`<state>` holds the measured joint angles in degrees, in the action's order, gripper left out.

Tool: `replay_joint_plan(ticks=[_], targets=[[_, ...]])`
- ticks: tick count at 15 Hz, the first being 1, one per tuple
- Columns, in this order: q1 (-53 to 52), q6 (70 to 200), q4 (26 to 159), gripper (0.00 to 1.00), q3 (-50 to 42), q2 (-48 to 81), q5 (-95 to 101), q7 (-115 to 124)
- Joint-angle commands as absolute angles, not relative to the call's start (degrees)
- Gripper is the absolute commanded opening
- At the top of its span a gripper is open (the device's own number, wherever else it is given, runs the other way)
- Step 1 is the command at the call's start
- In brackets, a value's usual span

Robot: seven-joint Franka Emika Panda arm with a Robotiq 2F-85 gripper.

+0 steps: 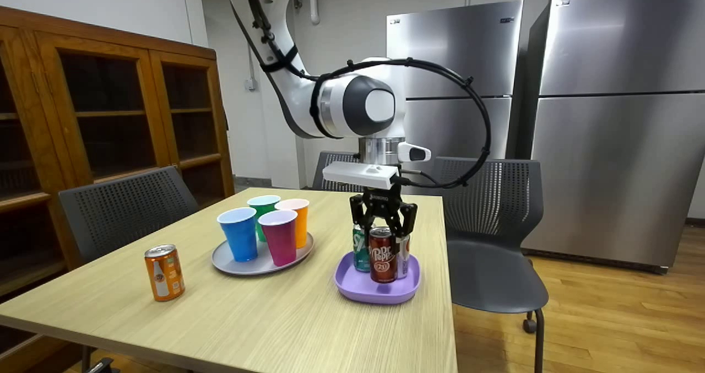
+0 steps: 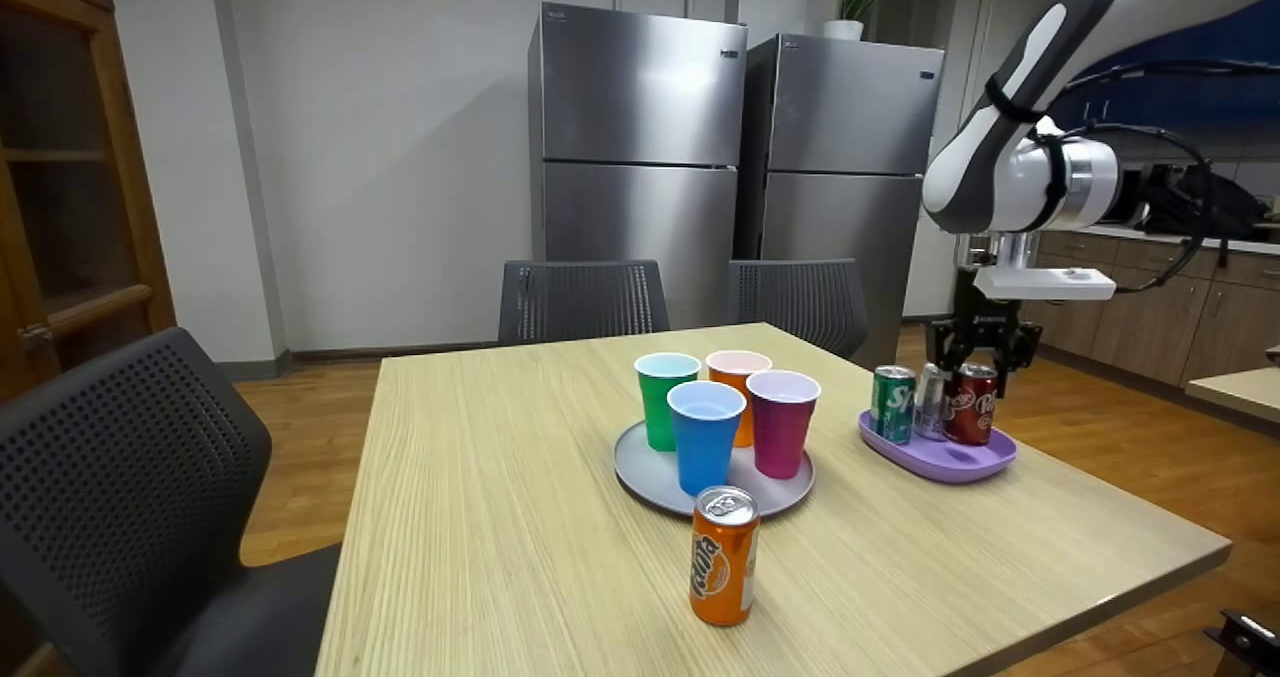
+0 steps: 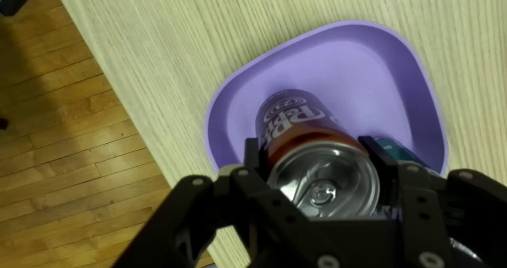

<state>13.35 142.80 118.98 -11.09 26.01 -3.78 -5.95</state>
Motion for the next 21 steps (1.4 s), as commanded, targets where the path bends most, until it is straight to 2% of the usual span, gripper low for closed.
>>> replay_joint_plan(ticks=[1, 14, 15, 16, 17, 19, 21], targets=[[15.1, 142.0, 115.5, 0.38, -9.7, 28.2, -5.2, -5.9], [15.7, 141.7, 112.9, 0.38, -9.7, 31.3, -5.9, -5.2], [15.7, 141.7, 112.9, 0.59, -9.7, 31.3, -5.9, -5.2], [15.8, 141.7, 113.0, 0.88, -9.8, 31.2, -6.0, -5.2], [15.8, 141.8, 113.1, 0.89, -9.8, 31.1, -6.0, -5.1], [15.8, 141.9, 113.4, 0.99, -10.0, 30.7, -5.9, -4.9], [15.8, 142.2, 113.9, 1.0, -10.2, 30.2, -5.8, -4.6]])
